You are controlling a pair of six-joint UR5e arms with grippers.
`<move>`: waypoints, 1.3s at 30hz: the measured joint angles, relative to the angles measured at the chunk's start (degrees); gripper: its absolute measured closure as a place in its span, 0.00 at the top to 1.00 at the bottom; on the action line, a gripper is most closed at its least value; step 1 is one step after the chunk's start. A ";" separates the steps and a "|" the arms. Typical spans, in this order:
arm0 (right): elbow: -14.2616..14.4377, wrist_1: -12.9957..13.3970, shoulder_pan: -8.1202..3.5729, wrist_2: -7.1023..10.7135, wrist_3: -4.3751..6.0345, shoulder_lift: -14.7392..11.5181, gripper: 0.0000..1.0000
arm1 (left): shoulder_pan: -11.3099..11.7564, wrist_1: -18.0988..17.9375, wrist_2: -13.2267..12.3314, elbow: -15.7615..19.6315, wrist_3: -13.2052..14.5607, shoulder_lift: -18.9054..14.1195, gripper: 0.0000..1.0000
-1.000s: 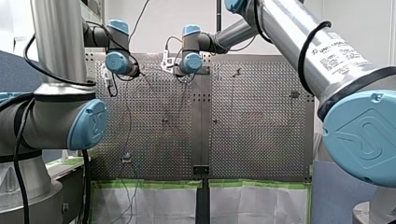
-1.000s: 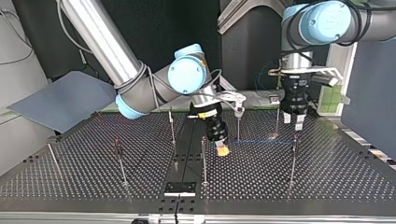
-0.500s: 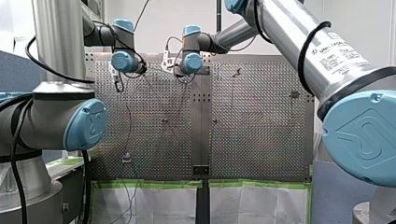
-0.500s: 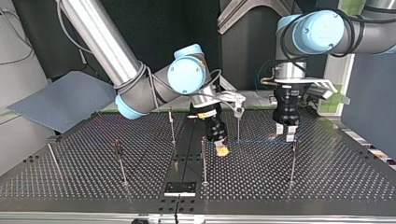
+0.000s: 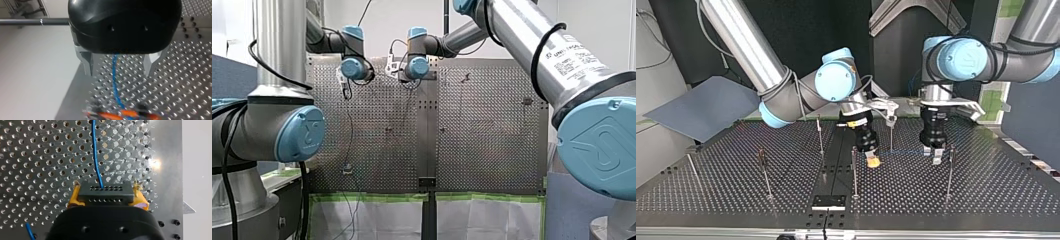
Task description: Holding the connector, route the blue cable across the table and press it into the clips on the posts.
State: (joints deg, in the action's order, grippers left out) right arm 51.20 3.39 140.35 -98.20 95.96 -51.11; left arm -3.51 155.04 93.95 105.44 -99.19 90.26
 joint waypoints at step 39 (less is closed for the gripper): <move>0.01 -0.11 -0.03 0.10 0.02 0.05 0.00 | -2.03 -1.62 3.96 -5.09 -1.80 6.26 0.00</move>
State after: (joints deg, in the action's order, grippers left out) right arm 51.21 3.28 140.32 -98.10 95.99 -51.06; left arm -5.54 153.42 97.91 100.36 -100.99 96.52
